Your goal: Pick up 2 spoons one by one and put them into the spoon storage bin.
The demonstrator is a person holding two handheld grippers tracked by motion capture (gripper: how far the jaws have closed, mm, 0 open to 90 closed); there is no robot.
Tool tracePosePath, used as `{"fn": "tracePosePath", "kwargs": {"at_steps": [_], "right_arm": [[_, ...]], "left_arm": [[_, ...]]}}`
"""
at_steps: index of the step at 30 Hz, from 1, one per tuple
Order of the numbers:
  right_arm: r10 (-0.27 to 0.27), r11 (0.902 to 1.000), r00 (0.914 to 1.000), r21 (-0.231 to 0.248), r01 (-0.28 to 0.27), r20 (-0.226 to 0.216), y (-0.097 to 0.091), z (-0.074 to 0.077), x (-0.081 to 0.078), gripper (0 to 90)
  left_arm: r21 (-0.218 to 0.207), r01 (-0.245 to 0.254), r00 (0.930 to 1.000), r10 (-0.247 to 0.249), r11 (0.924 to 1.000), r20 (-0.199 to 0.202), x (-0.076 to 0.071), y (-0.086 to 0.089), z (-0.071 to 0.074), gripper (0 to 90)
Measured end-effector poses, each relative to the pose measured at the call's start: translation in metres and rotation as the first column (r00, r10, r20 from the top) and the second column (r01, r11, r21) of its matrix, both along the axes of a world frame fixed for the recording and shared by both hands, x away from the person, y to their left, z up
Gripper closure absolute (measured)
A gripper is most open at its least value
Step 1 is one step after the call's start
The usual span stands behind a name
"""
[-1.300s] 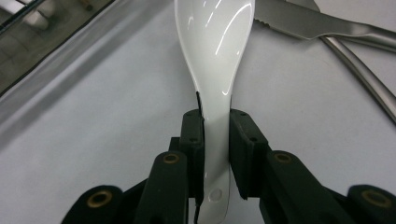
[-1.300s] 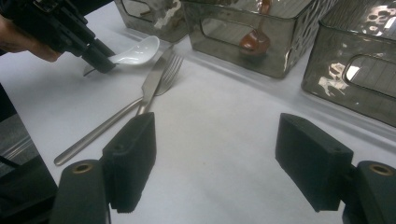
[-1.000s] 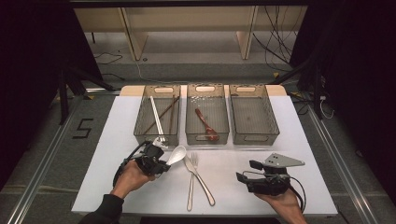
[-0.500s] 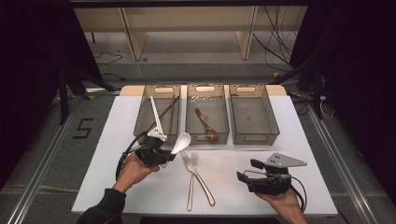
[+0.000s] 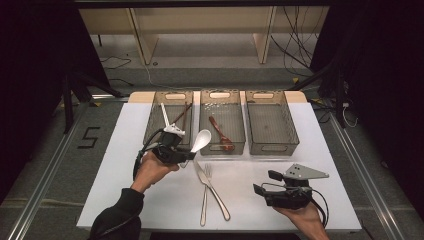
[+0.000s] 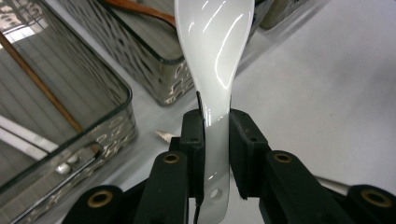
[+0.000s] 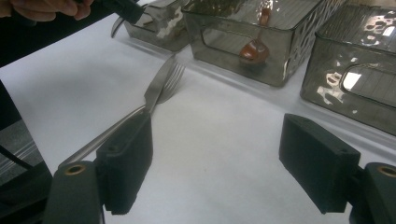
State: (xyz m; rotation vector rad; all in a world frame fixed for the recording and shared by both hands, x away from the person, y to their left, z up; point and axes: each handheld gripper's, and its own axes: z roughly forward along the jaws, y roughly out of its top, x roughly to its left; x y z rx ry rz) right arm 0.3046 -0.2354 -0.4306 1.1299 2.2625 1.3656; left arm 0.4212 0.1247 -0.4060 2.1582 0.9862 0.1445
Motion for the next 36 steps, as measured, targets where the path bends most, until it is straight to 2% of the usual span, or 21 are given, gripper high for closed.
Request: {"fn": "tracePosePath", "kwargs": {"at_steps": [9, 24, 36], "right_arm": [[0.003, 1.0000, 1.0000, 0.000, -0.003, -0.001, 0.000, 0.000, 0.000, 26.8], [0.005, 1.0000, 1.0000, 0.004, -0.005, -0.004, -0.001, 0.000, 0.000, 26.8], [0.007, 0.9999, 0.9999, 0.007, -0.007, -0.007, -0.001, -0.001, 0.000, 26.8]], "left_arm": [[-0.038, -0.022, 0.9992, 0.024, 0.9990, 0.031, 0.020, -0.010, 0.012, 76.3], [-0.057, -0.030, 0.9983, 0.033, 0.9979, 0.048, 0.052, -0.037, 0.025, 76.2], [-0.058, -0.058, 0.9974, 0.060, 0.9967, 0.040, 0.077, -0.051, 0.022, 76.2]]}}
